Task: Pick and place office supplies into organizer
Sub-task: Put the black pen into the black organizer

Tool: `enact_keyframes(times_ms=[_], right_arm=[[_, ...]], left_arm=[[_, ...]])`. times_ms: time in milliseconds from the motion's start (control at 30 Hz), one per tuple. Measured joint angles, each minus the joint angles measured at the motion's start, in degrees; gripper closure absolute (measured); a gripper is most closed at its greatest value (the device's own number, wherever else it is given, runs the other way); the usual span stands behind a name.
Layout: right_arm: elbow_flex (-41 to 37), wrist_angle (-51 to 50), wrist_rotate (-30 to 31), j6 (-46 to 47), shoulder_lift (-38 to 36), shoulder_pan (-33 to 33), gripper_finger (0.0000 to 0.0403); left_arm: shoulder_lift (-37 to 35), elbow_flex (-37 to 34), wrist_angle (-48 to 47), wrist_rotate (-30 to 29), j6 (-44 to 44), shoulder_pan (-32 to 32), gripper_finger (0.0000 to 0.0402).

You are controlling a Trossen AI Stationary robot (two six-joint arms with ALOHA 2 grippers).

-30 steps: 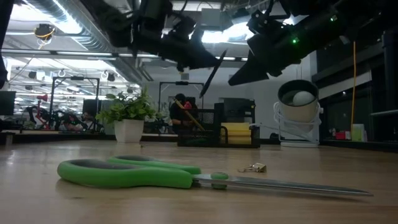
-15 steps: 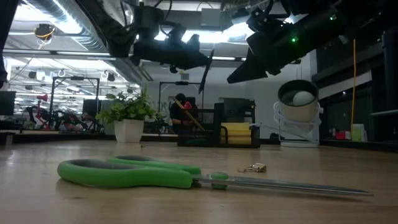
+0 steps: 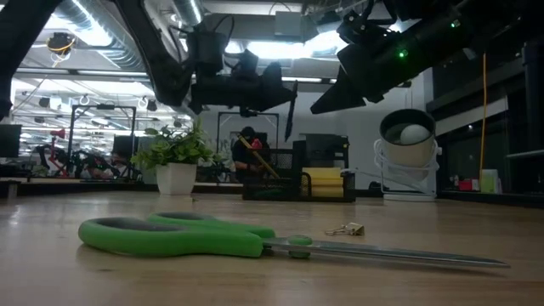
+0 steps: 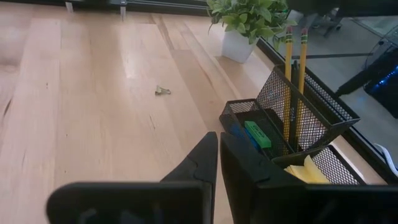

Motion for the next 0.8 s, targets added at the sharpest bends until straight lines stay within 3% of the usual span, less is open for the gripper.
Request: enact_keyframes(times_ms=[467,800], right_arm=[[0.0,-0.1,0.0,0.0,0.0,0.0,0.0377],[0.0,-0.2,0.0,0.1,0.0,0.1,0.0377]], left_arm=[[6.9,0.0,8.9,-2.2,-6.6,0.1,0.0373],[7.1,0.0,7.8,-6.8,-6.1,0.3,0.0374]])
